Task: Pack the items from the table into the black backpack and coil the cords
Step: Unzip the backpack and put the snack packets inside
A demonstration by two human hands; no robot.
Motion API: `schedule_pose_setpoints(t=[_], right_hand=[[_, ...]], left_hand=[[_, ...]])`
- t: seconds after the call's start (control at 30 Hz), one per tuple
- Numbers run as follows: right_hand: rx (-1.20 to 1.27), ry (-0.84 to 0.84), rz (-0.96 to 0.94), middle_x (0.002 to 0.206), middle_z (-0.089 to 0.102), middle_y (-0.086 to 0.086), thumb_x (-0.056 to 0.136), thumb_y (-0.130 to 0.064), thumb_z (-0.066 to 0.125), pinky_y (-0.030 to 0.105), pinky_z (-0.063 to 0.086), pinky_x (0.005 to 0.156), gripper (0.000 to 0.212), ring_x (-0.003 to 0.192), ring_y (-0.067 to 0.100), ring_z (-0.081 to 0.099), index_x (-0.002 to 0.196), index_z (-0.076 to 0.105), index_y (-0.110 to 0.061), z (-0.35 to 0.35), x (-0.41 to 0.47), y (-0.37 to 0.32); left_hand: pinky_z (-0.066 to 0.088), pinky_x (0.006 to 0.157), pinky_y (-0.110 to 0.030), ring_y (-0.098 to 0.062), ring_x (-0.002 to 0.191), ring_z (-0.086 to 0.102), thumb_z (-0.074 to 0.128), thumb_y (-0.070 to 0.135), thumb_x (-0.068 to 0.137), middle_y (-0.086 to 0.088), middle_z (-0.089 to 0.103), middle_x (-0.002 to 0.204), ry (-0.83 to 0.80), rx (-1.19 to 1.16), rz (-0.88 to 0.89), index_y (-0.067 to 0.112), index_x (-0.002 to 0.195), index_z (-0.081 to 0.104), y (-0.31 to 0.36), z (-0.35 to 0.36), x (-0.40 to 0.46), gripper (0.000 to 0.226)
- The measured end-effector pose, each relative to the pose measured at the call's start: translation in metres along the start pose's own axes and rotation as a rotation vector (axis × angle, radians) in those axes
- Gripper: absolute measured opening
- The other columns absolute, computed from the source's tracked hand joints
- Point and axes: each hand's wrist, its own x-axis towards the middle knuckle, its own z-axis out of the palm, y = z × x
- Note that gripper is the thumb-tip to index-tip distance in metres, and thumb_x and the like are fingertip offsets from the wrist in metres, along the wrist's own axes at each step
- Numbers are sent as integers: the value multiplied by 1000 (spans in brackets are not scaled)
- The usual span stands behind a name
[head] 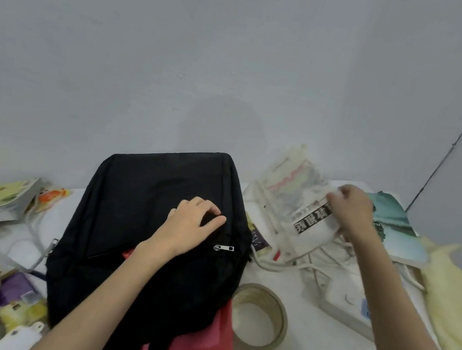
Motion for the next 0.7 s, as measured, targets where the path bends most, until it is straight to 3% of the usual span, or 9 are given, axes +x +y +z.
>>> schedule_pose_setpoints(t=[0.13,0.3,0.4,0.47,0.53,0.57,0.63,0.7], right_hand=[[10,190,25,120,58,23,91,-11,50,38,40,89,30,111,37,52,118,55,2,-38,32,24],[-127,114,135,114,59,26,89,-14,53,37,42,83,29,106,39,54,112,56,4,-50,63,66],[-261,33,189,115,59,25,85,-19,60,40,43,84,35,107,40,55,113,55,1,-45,64,75],[-469,69,188,123,51,23,81,-21,66,46,39,94,45,115,41,48,120,51,-4,-36,58,75],[-574,164,11,124,46,22,81,-17,65,47,36,96,46,116,40,43,122,49,-6,-20,48,64],[-509,163,-125,121,49,22,82,-12,63,46,38,93,40,111,38,46,120,52,-5,-7,42,58],[-225,-30,-283,108,59,18,85,-5,55,42,46,87,25,96,30,55,110,58,-5,21,26,40],[-120,-313,-277,102,63,15,88,-10,55,34,47,79,17,86,22,56,105,59,-6,51,9,25]], left_hand=[[31,105,-38,-14,119,40,52,49,90,10,49,123,3,-10,-4,28,113,59,11,17,13,31],[30,100,-38,-15,122,30,65,64,72,12,33,132,-67,95,-12,32,131,40,28,37,17,72],[41,93,-35,-17,112,40,74,37,68,9,33,129,-91,78,28,33,131,38,27,43,18,72],[45,79,-24,-9,84,52,71,10,66,9,45,116,78,-113,65,37,113,49,23,35,19,59],[43,65,-12,-7,63,51,67,-4,64,8,52,106,245,-253,36,38,101,53,17,22,19,57],[43,62,-9,-8,61,50,66,-7,65,8,54,105,273,-288,15,36,98,55,17,18,19,56],[42,61,-8,-9,62,49,66,-8,67,7,55,105,252,-293,2,33,97,57,17,16,18,52],[42,61,-7,-9,63,49,66,-7,67,6,56,105,228,-279,5,31,96,58,17,17,17,49]])
